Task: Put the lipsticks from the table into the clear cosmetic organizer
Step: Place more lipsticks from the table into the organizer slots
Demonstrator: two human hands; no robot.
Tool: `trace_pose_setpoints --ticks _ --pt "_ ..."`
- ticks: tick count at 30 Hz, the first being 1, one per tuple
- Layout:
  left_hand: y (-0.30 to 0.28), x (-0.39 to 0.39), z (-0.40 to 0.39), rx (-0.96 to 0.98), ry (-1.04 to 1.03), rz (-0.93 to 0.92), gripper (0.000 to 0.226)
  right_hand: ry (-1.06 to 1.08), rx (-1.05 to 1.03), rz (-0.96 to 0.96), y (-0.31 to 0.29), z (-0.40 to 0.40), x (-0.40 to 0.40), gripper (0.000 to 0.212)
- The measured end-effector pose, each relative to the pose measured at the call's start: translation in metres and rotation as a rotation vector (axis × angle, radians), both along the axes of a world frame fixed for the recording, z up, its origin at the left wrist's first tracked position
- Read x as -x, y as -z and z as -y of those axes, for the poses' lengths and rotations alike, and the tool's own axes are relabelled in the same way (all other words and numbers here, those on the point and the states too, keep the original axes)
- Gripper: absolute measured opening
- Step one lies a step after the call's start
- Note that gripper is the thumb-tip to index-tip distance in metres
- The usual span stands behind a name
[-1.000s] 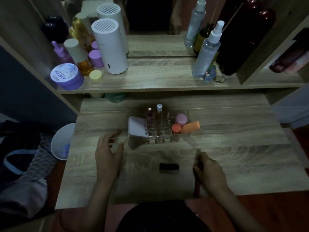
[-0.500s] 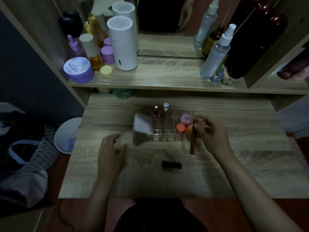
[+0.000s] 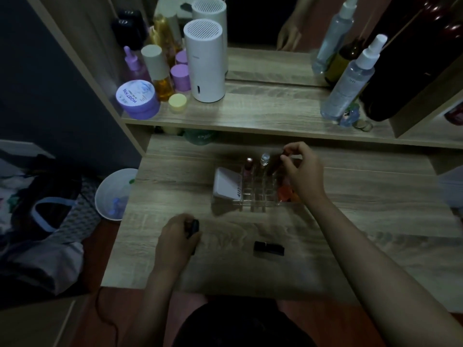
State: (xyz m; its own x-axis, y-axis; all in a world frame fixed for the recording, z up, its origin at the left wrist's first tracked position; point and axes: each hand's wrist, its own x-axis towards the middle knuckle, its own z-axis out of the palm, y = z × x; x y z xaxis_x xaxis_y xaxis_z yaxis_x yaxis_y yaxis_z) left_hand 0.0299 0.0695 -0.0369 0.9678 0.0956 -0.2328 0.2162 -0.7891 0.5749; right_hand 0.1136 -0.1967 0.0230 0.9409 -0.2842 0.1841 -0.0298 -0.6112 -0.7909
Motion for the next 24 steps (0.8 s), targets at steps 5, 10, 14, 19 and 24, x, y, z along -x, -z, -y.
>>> trace_pose_setpoints --ticks 5,10,14,19,24 --pt "-0.007 -0.006 0.01 0.093 -0.01 0.025 0.027 -0.01 0.054 -0.099 0.013 -0.002 0.001 0.012" --pt "-0.024 -0.017 0.026 0.225 0.008 0.118 0.032 -0.005 0.063 -0.142 0.012 -0.003 0.002 0.019" --pt "-0.043 -0.029 0.046 0.334 0.053 0.258 0.028 -0.036 0.073 -0.206 0.006 -0.003 0.002 0.032" --pt "-0.051 -0.054 0.076 0.4 0.074 0.367 0.024 -0.015 0.111 -0.097 -0.013 0.002 0.018 0.046" --pt "-0.045 -0.072 0.1 0.418 0.085 0.358 0.028 -0.119 0.443 -0.051 -0.004 -0.014 0.083 0.031"
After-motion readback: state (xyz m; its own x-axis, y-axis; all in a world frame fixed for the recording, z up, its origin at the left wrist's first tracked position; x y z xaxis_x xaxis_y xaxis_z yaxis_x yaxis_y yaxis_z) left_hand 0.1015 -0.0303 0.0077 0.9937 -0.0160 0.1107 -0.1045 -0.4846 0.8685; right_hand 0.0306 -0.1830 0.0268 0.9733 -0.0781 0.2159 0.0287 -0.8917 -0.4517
